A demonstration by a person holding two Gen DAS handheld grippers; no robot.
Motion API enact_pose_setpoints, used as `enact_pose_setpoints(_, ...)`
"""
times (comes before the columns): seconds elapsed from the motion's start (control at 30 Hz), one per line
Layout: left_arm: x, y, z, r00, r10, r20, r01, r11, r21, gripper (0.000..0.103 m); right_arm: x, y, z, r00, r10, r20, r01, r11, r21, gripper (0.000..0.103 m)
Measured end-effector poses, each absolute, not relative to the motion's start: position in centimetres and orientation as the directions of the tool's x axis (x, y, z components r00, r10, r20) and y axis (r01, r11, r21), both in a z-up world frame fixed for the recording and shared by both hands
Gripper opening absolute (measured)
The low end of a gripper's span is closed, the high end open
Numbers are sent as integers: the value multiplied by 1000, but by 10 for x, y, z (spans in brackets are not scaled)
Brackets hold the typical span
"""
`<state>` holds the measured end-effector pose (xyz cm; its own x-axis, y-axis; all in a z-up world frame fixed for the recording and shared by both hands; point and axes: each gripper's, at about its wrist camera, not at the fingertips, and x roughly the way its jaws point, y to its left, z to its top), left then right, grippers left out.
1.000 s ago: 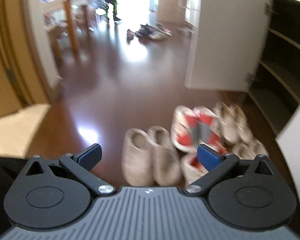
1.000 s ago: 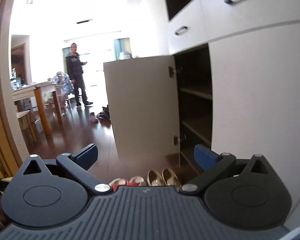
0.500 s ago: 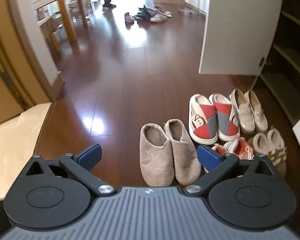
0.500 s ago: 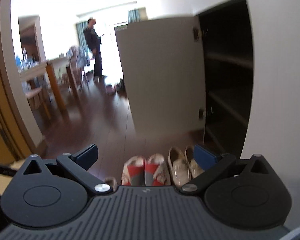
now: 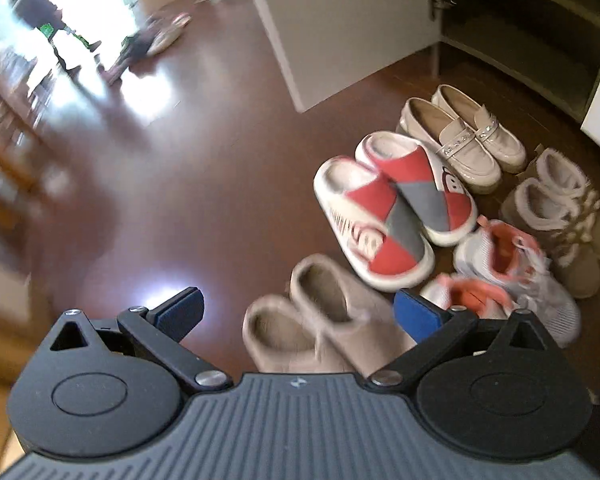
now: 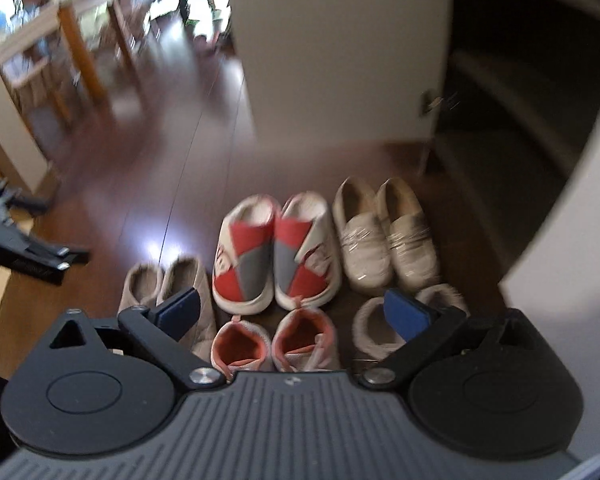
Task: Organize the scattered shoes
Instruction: 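Grasp the red-grey monkey-print slippers together with the right gripper, then lift the red-grey slippers with the right gripper into the cabinet shelf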
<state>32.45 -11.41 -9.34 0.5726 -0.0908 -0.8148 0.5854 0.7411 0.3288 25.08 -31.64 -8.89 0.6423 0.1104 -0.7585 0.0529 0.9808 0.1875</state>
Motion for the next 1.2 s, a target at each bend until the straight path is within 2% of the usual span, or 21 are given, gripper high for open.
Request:
enact_pose_setpoints(0.07,357,-120,-126,572,-70,-817,561,760,327,102,289,-311,-119,595,138,-792,34,980,196,87)
enact_pose_setpoints(0.13,389,-124,-157,560,-58,-827,532,789,306,101,324,-308,-144,563,162,-811,12,979,204,71)
enact_pose_setpoints(0.2,406,-125,-178,520,-80,-851,533,808,250,99,378,-310,-169,548,177,-818,-2,977,211,63)
enact_pose_setpoints(0.23,414,-126,-189,499,-92,-862,533,817,222,94,392,-312,-173,552,179,-814,-2,977,214,53)
enact_pose_setpoints(0.27,422,-126,-199,478,-104,-872,532,824,193,89,419,-313,-181,565,181,-805,-4,976,217,50)
enact_pose_setpoints(0.3,425,-126,-210,454,-119,-883,525,836,158,89,442,-312,-188,564,178,-806,-2,977,215,48)
enact_pose_setpoints(0.4,419,-122,-232,421,-150,-894,519,848,103,89,495,-310,-205,549,175,-817,4,977,212,46)
enact_pose_setpoints(0.47,410,-121,-238,443,-150,-884,547,826,134,89,520,-306,-218,508,193,-839,9,973,229,56)
enact_pose_setpoints(0.53,406,-122,-242,468,-141,-872,550,819,163,89,538,-301,-230,471,193,-861,21,973,229,60)
enact_pose_setpoints(0.67,415,-122,-251,477,-156,-865,556,815,160,92,572,-280,-261,323,145,-935,-14,989,148,60)
enact_pose_setpoints(0.77,421,-118,-259,454,-169,-875,547,828,124,92,582,-272,-279,253,153,-955,-34,988,150,60)
enact_pose_setpoints(0.8,424,-117,-264,445,-165,-880,540,833,117,92,584,-268,-285,241,143,-960,-56,990,133,55)
enact_pose_setpoints(0.83,426,-116,-268,440,-161,-883,535,837,114,91,583,-267,-287,239,141,-961,-64,990,129,45)
enact_pose_setpoints(0.97,432,-113,-274,434,-162,-886,527,844,104,93,572,-252,-300,305,98,-947,-79,994,78,42)
enact_pose_setpoints(1.03,434,-112,-275,435,-163,-885,526,844,103,94,561,-250,-299,363,83,-928,-72,996,61,34)
enact_pose_setpoints(1.1,434,-112,-273,430,-163,-888,545,831,112,94,547,-261,-294,425,100,-900,-17,995,102,25)
enact_pose_setpoints(1.2,424,-112,-257,442,-141,-886,581,798,163,93,531,-274,-283,489,102,-866,55,988,147,22)
